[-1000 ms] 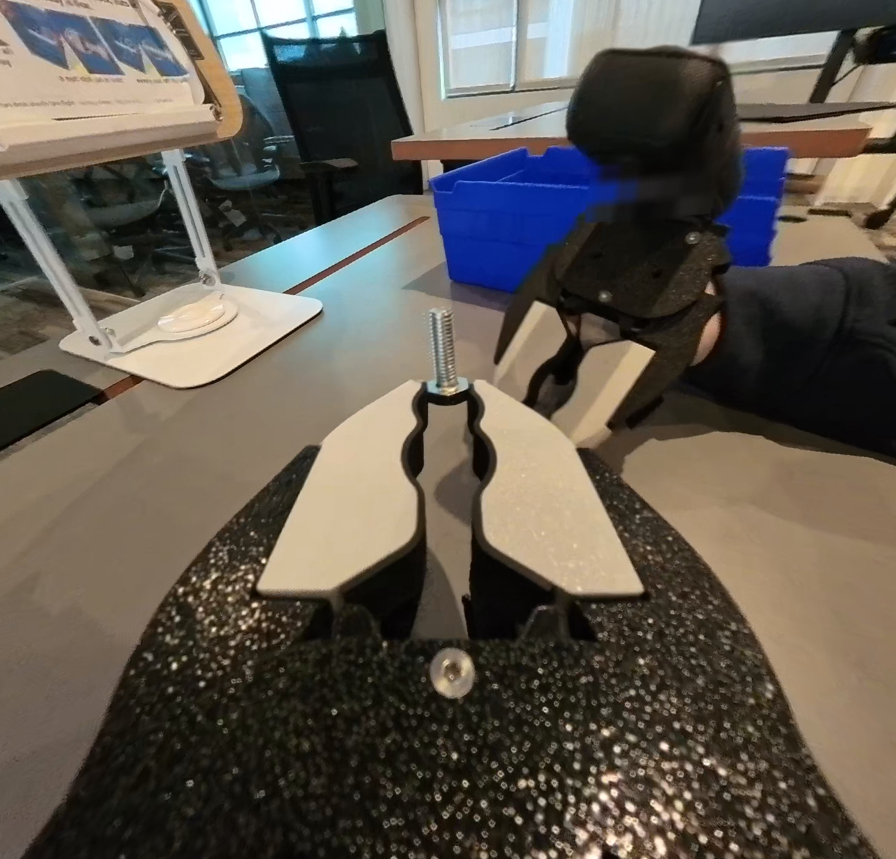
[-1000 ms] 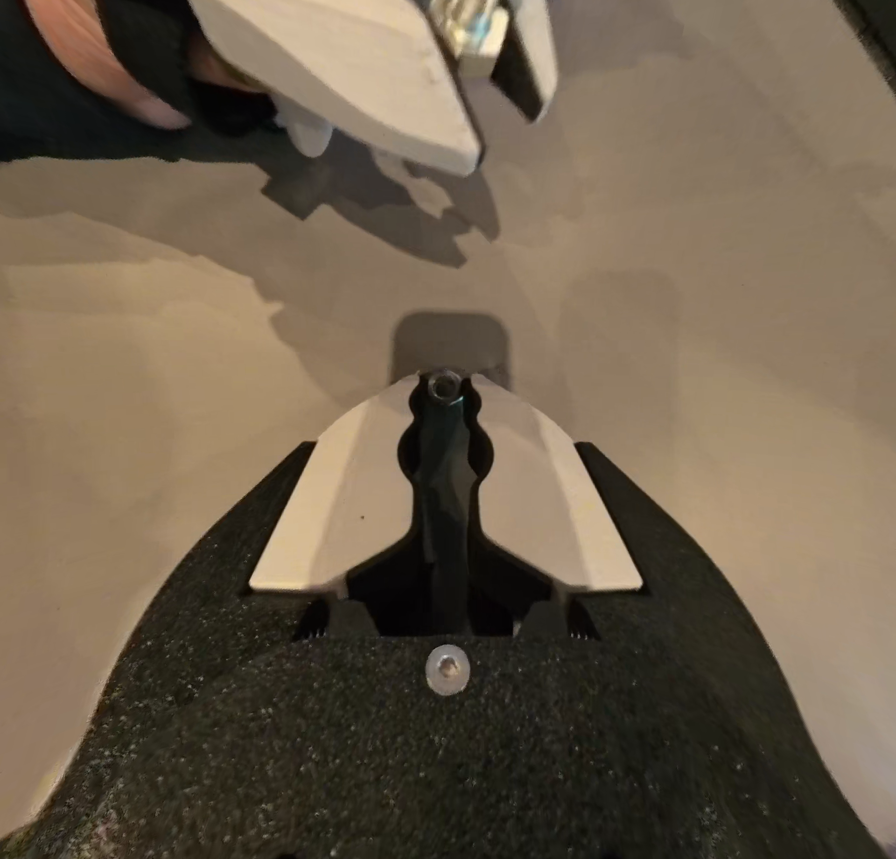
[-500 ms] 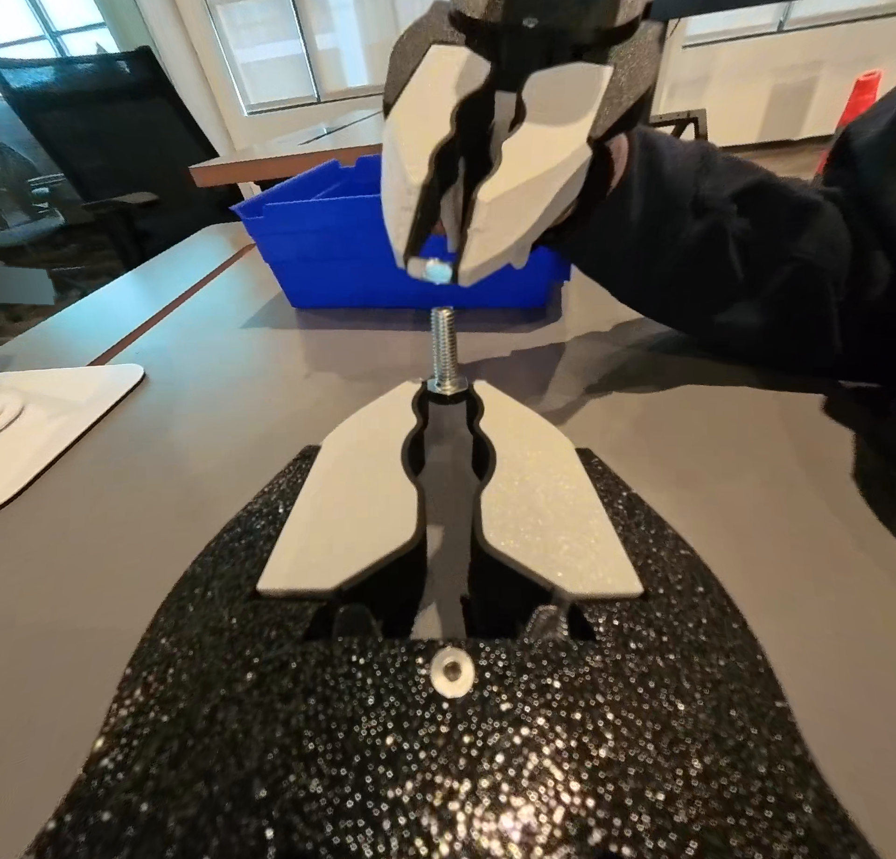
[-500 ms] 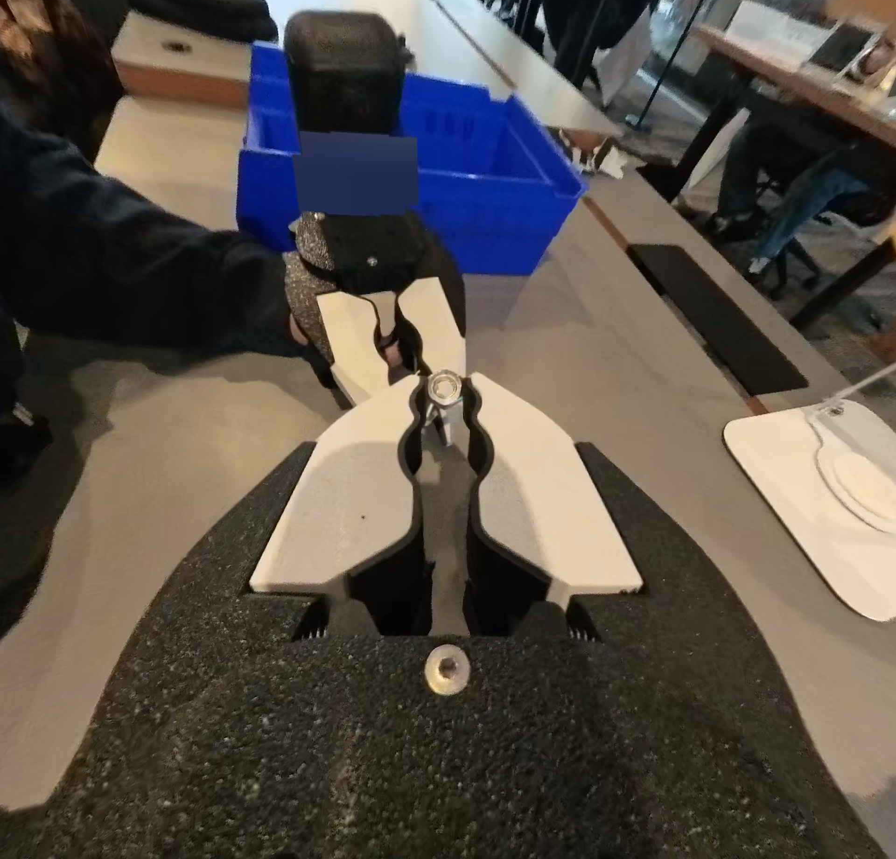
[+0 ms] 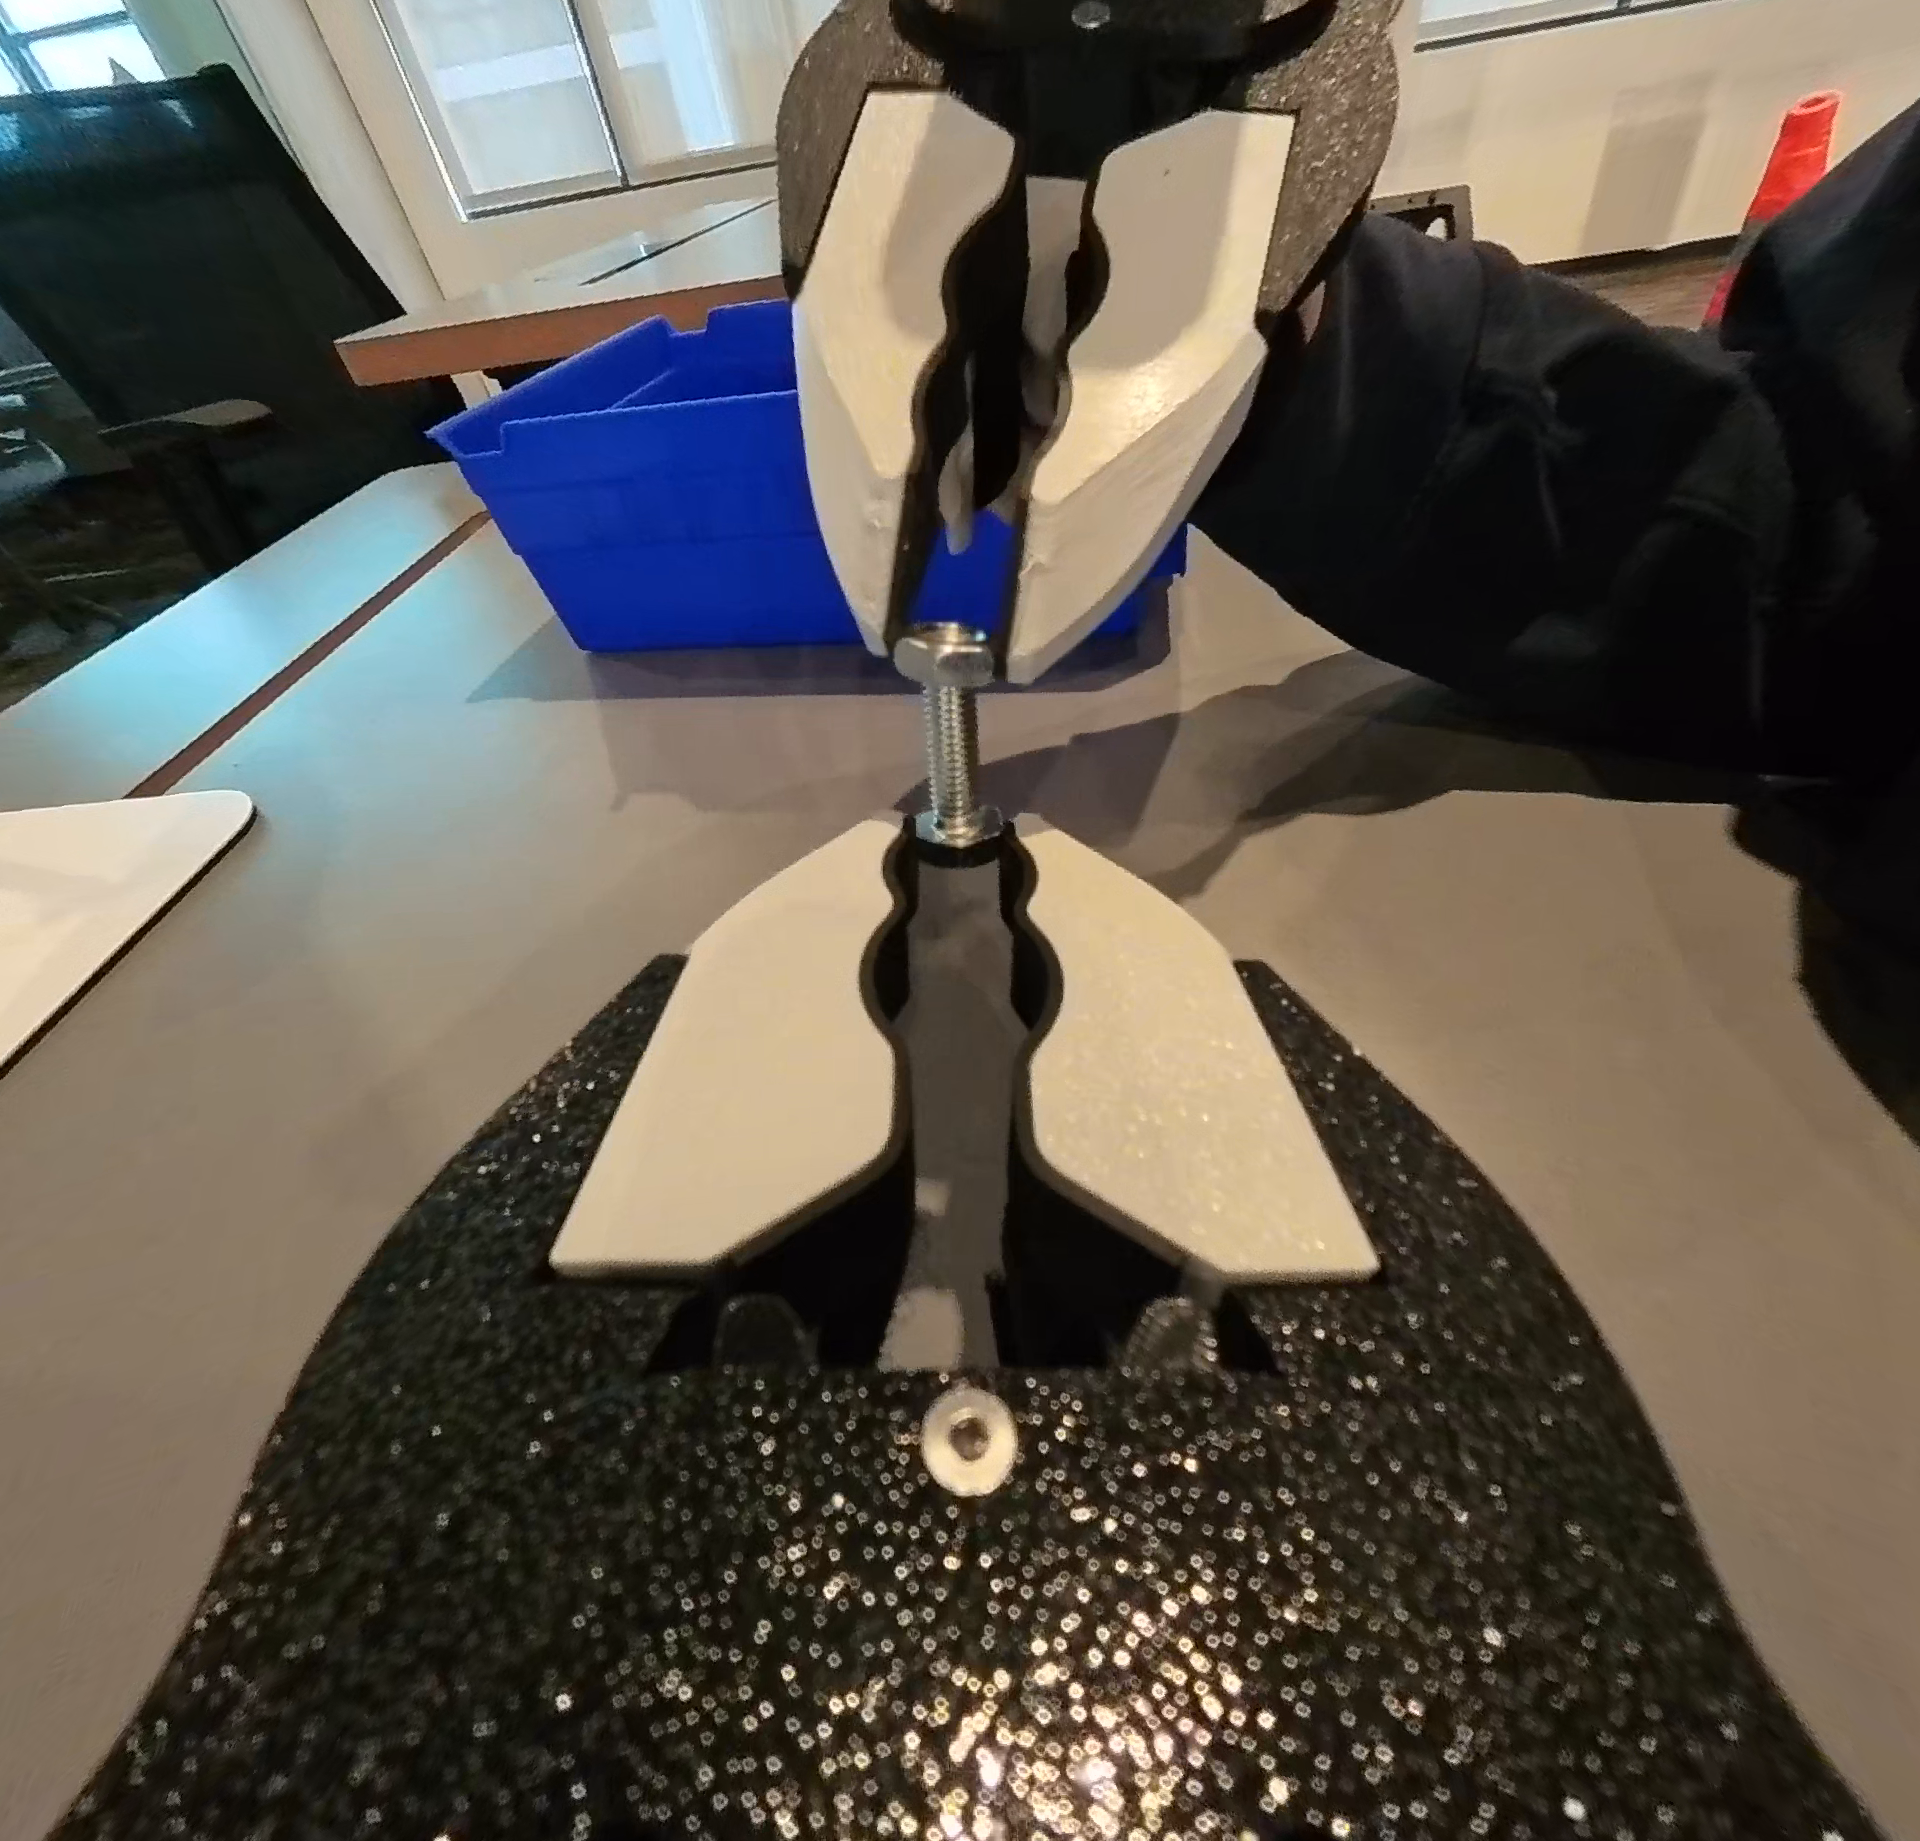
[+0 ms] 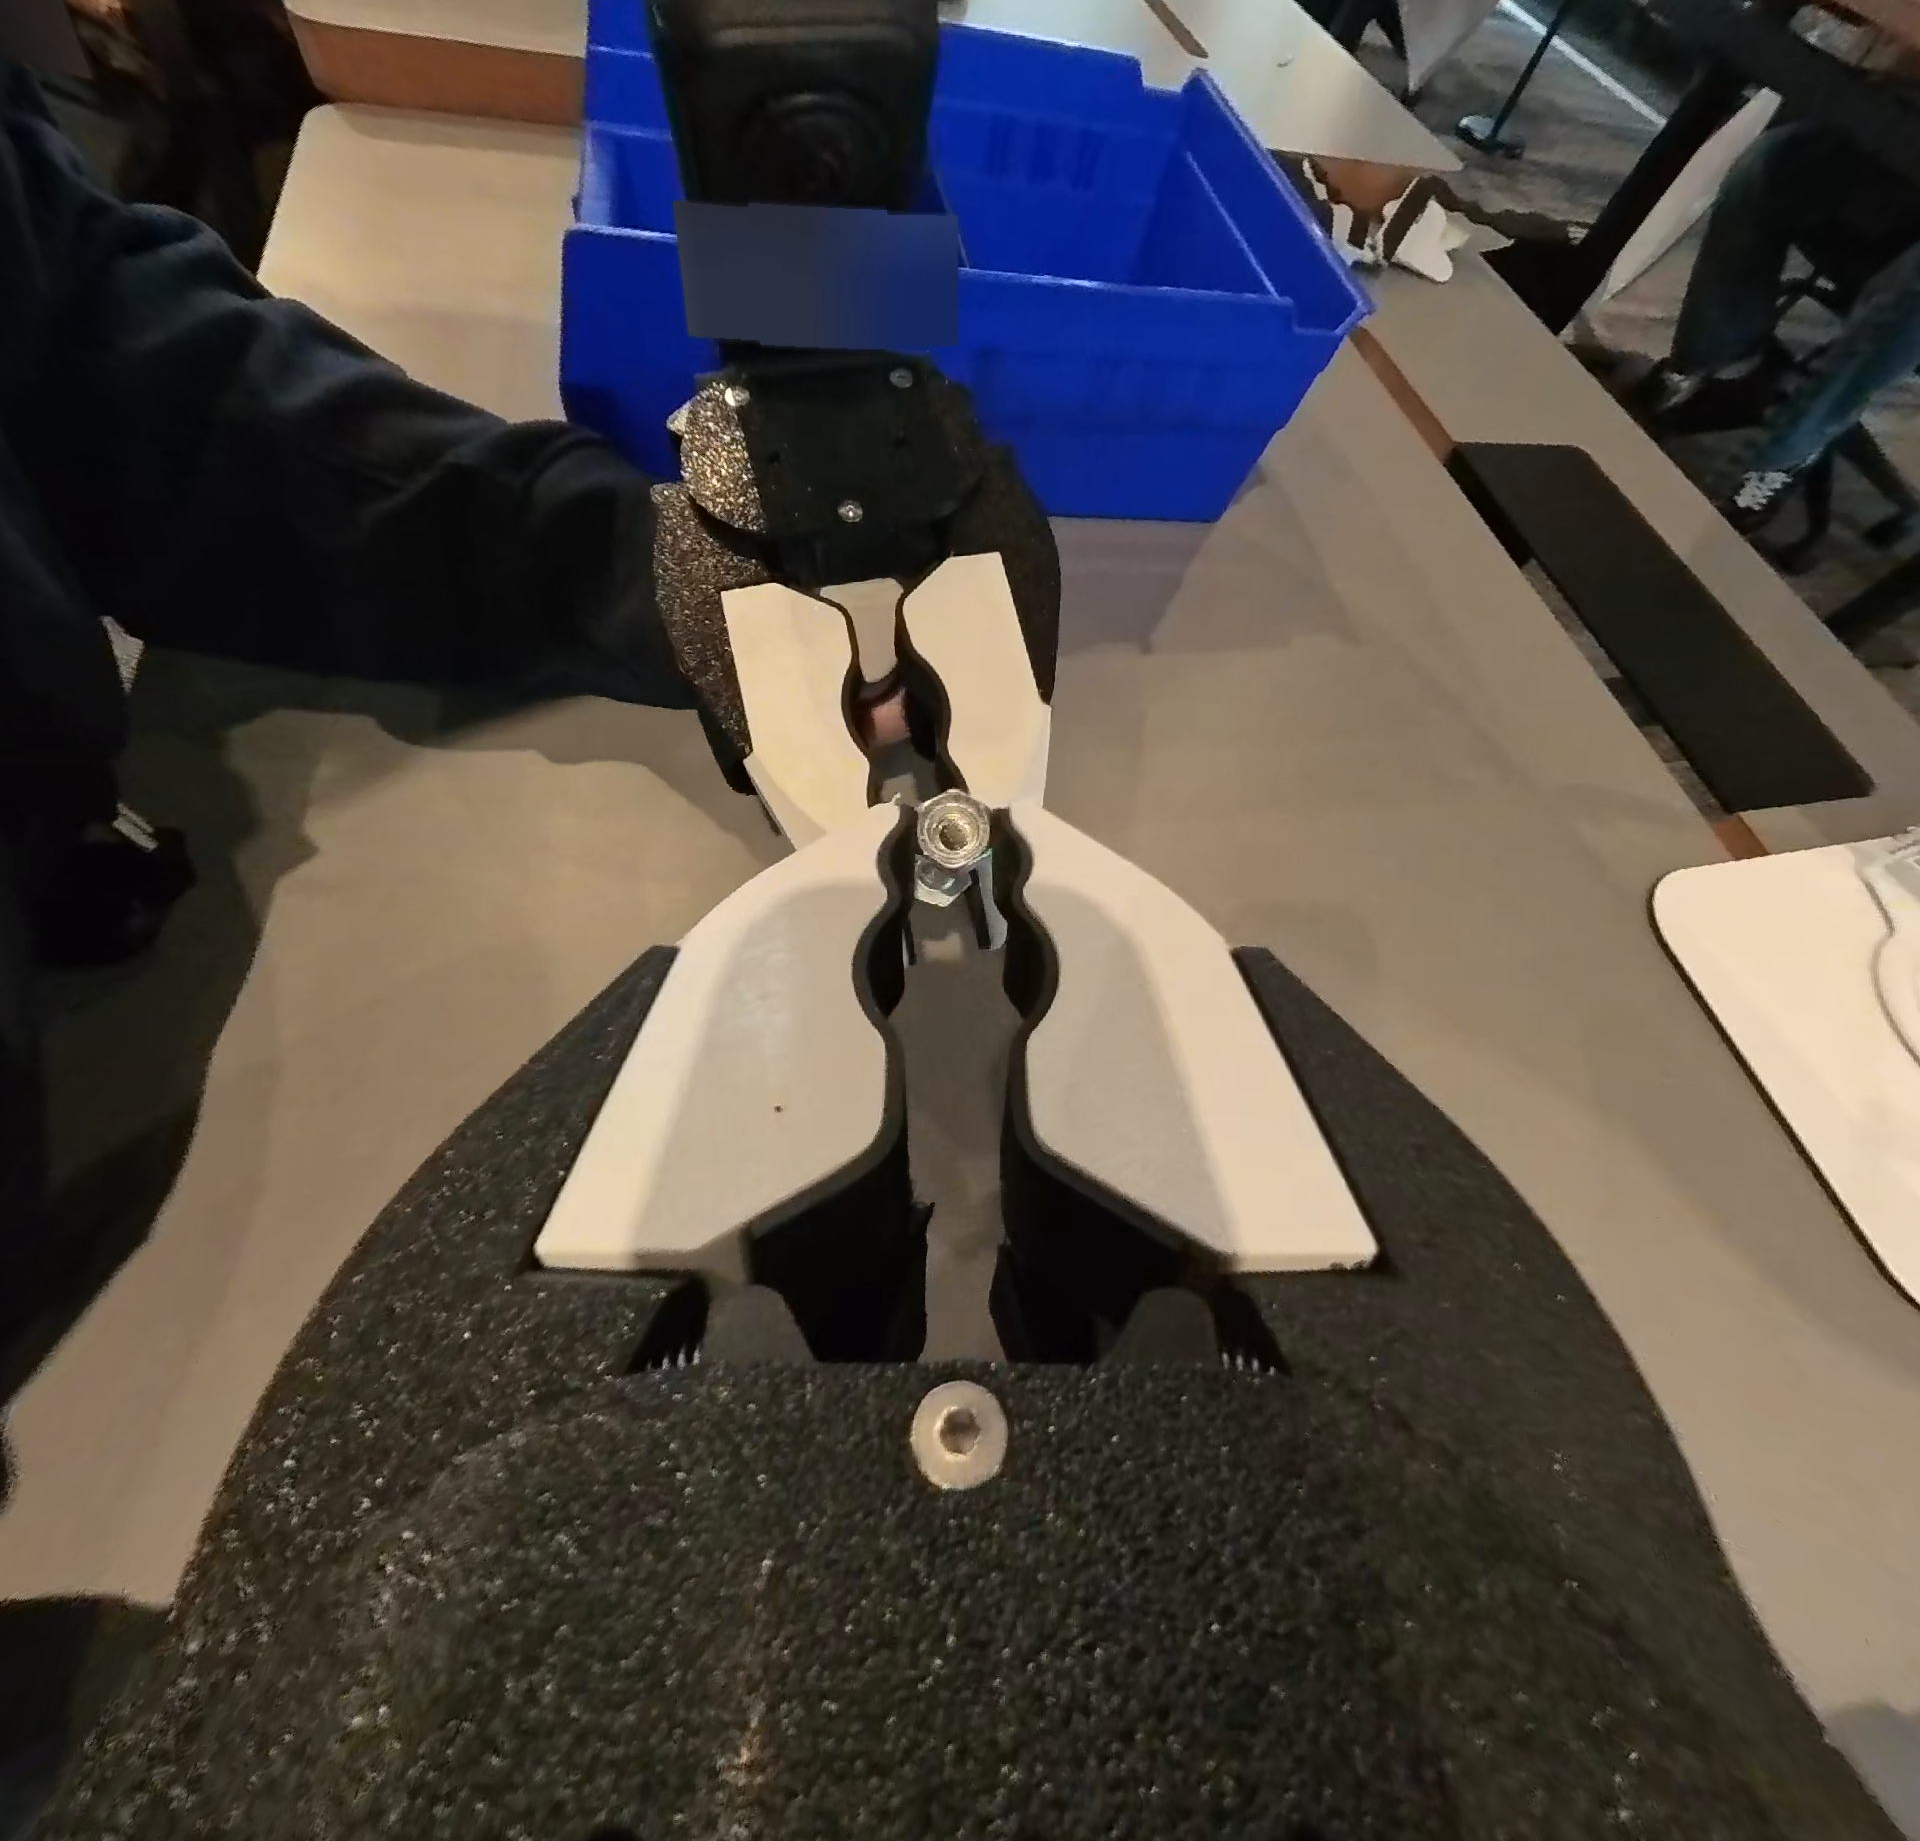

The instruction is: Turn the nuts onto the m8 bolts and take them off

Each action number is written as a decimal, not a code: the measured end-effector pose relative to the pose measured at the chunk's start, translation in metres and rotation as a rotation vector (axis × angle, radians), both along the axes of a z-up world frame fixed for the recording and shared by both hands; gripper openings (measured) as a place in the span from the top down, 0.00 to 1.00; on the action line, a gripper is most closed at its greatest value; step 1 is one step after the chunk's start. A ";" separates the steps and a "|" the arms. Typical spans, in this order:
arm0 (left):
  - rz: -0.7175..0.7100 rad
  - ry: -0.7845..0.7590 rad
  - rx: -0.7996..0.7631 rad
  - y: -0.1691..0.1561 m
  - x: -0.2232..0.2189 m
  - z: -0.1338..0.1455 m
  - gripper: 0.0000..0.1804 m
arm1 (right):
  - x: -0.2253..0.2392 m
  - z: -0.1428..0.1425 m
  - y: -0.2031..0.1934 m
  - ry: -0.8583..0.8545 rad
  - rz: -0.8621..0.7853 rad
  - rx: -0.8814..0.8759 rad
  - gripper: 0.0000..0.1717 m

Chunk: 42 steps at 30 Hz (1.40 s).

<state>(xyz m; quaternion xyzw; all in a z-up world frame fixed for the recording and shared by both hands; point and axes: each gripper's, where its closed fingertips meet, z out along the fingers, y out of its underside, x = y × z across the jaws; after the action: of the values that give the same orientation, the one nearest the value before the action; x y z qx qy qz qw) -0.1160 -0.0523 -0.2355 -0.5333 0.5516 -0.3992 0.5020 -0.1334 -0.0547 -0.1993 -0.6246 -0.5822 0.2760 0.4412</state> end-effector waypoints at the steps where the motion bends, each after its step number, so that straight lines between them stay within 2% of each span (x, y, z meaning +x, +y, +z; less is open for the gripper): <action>1: -0.004 0.001 0.001 -0.001 0.000 0.000 0.92 | 0.000 0.000 -0.001 0.000 0.004 -0.004 0.92; 9: -0.023 -0.005 -0.003 -0.003 0.000 0.001 0.92 | -0.001 0.000 -0.002 0.024 0.019 -0.043 0.92; 13: 0.034 -0.024 -0.018 0.005 -0.002 0.003 0.92 | -0.002 0.003 0.008 0.032 -0.065 -0.050 0.92; 19: 0.168 -0.029 -0.008 0.022 -0.005 0.004 0.92 | -0.005 0.003 0.023 0.052 -0.271 -0.101 0.92; 24: 0.276 -0.005 0.014 0.033 -0.008 0.001 0.92 | -0.004 0.000 0.033 0.197 -0.550 -0.221 0.92; 27: 0.319 0.026 0.027 0.037 -0.009 -0.002 0.92 | -0.002 -0.003 0.037 0.219 -0.634 -0.210 0.92; 37: 0.320 0.025 0.013 0.039 -0.009 -0.003 0.92 | -0.003 -0.003 0.038 0.233 -0.638 -0.192 0.92; 40: 0.310 0.020 0.016 0.038 -0.009 -0.002 0.92 | -0.004 -0.008 0.038 0.205 -0.634 -0.209 0.84; 42: 0.306 0.020 0.013 0.037 -0.009 -0.002 0.92 | -0.006 -0.008 0.037 0.218 -0.619 -0.213 0.83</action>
<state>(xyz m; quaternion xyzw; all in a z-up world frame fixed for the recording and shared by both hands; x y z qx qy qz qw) -0.1245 -0.0149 -0.2375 -0.6118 0.4716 -0.3089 0.5548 -0.1396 -0.0180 -0.2070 -0.7810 -0.2824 0.2533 0.4961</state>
